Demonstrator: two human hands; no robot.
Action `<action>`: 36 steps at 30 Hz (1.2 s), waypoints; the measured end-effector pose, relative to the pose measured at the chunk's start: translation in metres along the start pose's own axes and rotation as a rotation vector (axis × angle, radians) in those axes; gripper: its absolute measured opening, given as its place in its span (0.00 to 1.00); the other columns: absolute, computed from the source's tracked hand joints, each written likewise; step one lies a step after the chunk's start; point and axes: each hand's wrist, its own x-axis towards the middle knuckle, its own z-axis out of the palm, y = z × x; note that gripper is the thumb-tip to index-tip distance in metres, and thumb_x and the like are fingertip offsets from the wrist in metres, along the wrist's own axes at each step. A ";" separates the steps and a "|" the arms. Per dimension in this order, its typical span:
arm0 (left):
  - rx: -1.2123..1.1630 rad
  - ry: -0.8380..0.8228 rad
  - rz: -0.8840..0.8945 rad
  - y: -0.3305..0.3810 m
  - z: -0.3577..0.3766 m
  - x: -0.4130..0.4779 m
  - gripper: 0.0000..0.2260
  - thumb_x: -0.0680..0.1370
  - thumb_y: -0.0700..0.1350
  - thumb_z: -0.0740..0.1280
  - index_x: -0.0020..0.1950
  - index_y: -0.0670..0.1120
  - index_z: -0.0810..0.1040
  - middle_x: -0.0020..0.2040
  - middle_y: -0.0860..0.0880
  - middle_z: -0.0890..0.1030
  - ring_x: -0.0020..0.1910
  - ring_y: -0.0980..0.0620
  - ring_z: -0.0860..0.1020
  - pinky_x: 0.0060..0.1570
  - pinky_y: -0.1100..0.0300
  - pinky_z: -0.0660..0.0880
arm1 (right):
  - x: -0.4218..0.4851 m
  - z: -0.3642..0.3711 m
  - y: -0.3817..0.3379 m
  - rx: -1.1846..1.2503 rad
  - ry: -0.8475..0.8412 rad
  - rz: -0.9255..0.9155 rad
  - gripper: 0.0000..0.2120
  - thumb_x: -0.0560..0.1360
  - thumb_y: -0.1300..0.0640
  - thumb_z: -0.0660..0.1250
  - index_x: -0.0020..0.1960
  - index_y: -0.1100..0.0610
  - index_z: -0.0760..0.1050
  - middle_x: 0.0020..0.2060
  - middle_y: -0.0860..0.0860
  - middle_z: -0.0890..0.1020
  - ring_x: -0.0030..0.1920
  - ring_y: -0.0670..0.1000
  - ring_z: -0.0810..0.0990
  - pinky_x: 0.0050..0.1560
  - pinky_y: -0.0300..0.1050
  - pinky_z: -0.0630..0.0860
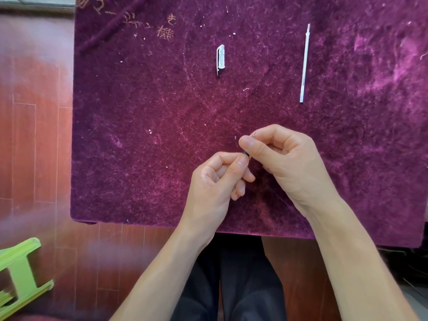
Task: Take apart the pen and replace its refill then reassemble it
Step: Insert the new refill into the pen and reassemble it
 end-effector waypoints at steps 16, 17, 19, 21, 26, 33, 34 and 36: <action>-0.018 0.014 0.012 0.000 -0.002 0.004 0.09 0.82 0.48 0.68 0.52 0.44 0.83 0.36 0.50 0.83 0.28 0.58 0.74 0.30 0.68 0.70 | 0.004 -0.001 0.003 0.003 -0.040 0.016 0.09 0.82 0.49 0.70 0.57 0.50 0.87 0.35 0.41 0.81 0.32 0.41 0.72 0.34 0.33 0.71; -0.019 0.009 0.013 0.000 -0.003 0.004 0.09 0.83 0.48 0.67 0.52 0.43 0.83 0.35 0.51 0.82 0.28 0.59 0.73 0.29 0.68 0.70 | 0.004 -0.001 0.003 0.013 -0.061 0.026 0.11 0.82 0.48 0.69 0.58 0.48 0.87 0.35 0.41 0.80 0.32 0.44 0.69 0.33 0.36 0.69; -0.020 -0.011 0.013 0.001 -0.003 0.005 0.09 0.83 0.47 0.66 0.50 0.44 0.82 0.33 0.53 0.81 0.27 0.59 0.72 0.29 0.68 0.69 | 0.004 -0.002 0.003 0.022 -0.094 0.025 0.11 0.81 0.48 0.68 0.57 0.47 0.88 0.33 0.41 0.79 0.33 0.48 0.66 0.33 0.40 0.68; -0.031 -0.024 0.010 0.002 -0.003 0.005 0.08 0.83 0.47 0.66 0.48 0.44 0.82 0.32 0.53 0.81 0.27 0.60 0.72 0.29 0.68 0.69 | 0.004 -0.002 0.002 0.026 -0.086 0.016 0.09 0.80 0.48 0.70 0.54 0.46 0.89 0.34 0.41 0.81 0.33 0.46 0.68 0.34 0.38 0.68; -0.032 0.032 0.035 0.002 0.000 0.004 0.05 0.82 0.44 0.68 0.48 0.45 0.83 0.34 0.49 0.82 0.28 0.59 0.73 0.30 0.69 0.71 | 0.005 0.001 0.003 0.022 -0.003 -0.029 0.10 0.76 0.49 0.73 0.50 0.54 0.88 0.36 0.39 0.85 0.35 0.35 0.81 0.39 0.26 0.75; 0.085 0.160 0.176 0.001 0.001 -0.001 0.03 0.81 0.42 0.71 0.51 0.43 0.83 0.33 0.49 0.83 0.32 0.60 0.79 0.36 0.68 0.74 | 0.006 0.015 0.005 0.013 0.032 0.006 0.08 0.82 0.58 0.73 0.44 0.55 0.83 0.33 0.38 0.84 0.33 0.35 0.81 0.39 0.26 0.75; 0.104 0.172 0.190 0.001 0.001 -0.002 0.02 0.81 0.42 0.71 0.50 0.44 0.83 0.34 0.50 0.83 0.33 0.59 0.80 0.37 0.68 0.74 | 0.006 0.018 0.005 0.016 0.034 0.006 0.08 0.82 0.58 0.73 0.43 0.55 0.83 0.33 0.38 0.84 0.33 0.35 0.80 0.38 0.27 0.75; 0.129 0.194 0.202 0.000 0.000 -0.003 0.01 0.81 0.42 0.71 0.50 0.46 0.83 0.34 0.49 0.83 0.35 0.56 0.81 0.39 0.65 0.76 | 0.006 0.021 0.004 0.006 0.044 0.002 0.09 0.82 0.56 0.73 0.42 0.54 0.83 0.33 0.39 0.83 0.33 0.36 0.79 0.38 0.28 0.75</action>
